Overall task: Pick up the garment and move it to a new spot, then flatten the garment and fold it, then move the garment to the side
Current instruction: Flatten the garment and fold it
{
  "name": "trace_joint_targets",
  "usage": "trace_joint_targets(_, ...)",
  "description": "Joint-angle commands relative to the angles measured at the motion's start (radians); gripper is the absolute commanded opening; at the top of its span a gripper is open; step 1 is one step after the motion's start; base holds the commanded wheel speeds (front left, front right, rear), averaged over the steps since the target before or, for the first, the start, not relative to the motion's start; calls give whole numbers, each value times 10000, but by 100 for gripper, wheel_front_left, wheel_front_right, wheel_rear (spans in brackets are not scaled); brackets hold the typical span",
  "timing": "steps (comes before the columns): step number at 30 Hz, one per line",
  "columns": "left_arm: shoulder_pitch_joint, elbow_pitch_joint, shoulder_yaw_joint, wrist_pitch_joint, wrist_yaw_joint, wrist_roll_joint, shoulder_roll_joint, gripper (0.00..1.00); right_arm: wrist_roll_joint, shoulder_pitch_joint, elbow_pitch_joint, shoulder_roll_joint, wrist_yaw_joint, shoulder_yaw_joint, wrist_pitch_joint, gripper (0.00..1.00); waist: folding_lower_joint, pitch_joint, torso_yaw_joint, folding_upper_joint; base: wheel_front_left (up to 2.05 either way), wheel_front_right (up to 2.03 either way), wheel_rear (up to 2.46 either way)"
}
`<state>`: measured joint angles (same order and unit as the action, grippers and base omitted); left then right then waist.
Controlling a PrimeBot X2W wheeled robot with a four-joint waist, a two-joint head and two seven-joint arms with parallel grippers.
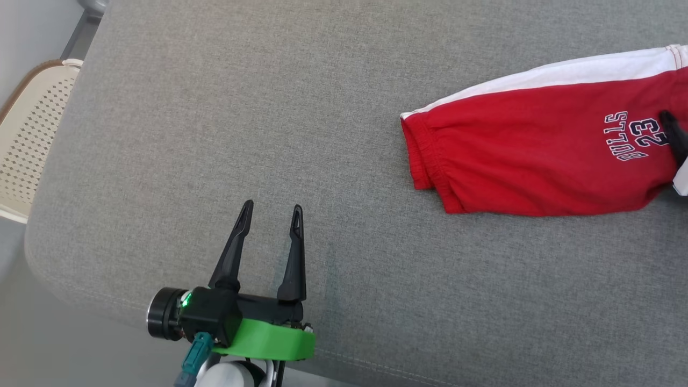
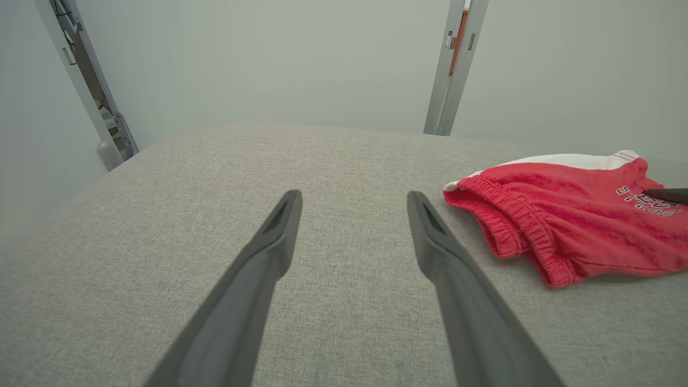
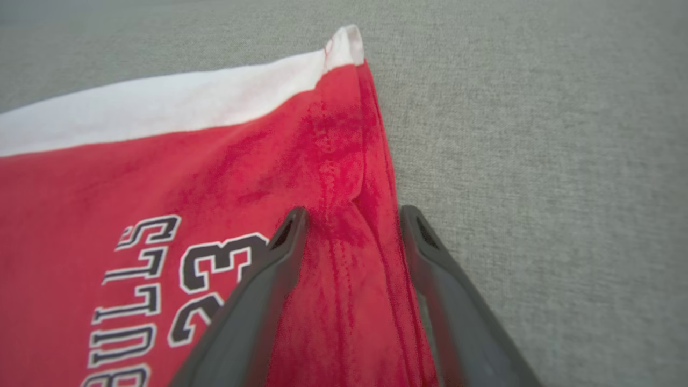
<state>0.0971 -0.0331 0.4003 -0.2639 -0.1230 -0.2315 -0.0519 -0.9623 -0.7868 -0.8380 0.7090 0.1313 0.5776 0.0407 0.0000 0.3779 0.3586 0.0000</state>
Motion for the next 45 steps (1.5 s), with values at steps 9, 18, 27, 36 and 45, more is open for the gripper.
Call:
trace_joint_targets(9, -5, 300, -301, 2, 77, 333, 7, 100, 204, 499, -338, -386, -19, 248, -408, 0, 0, -403, -946, 0, 0, 0, 0)
trace_joint_targets(18, -242, 417, -746, 2, 247, 210, 3, 100, 356, 750, 37, -22, -18, 192, -919, 0, 0, -828, -2132, 0, 0, 0, 0)
trace_joint_targets(27, -107, 635, -737, 2, 362, 279, 2, 100, 916, -17, 907, -284, -16, 206, -630, 0, 0, -1013, -2422, 0, 0, 0, 0)
trace_joint_targets(36, -338, 758, -750, 2, 336, 124, 2, 100, 1562, -182, 2245, -1127, -15, 219, 226, 0, 0, -1481, -2130, 0, 0, 0, 0)
trace_joint_targets(45, -466, 676, -612, 2, 265, -411, 2, 100, 2749, -6, 3293, -2219, -15, -108, 1096, 0, 0, -1456, -1549, 0, 0, 0, 0)
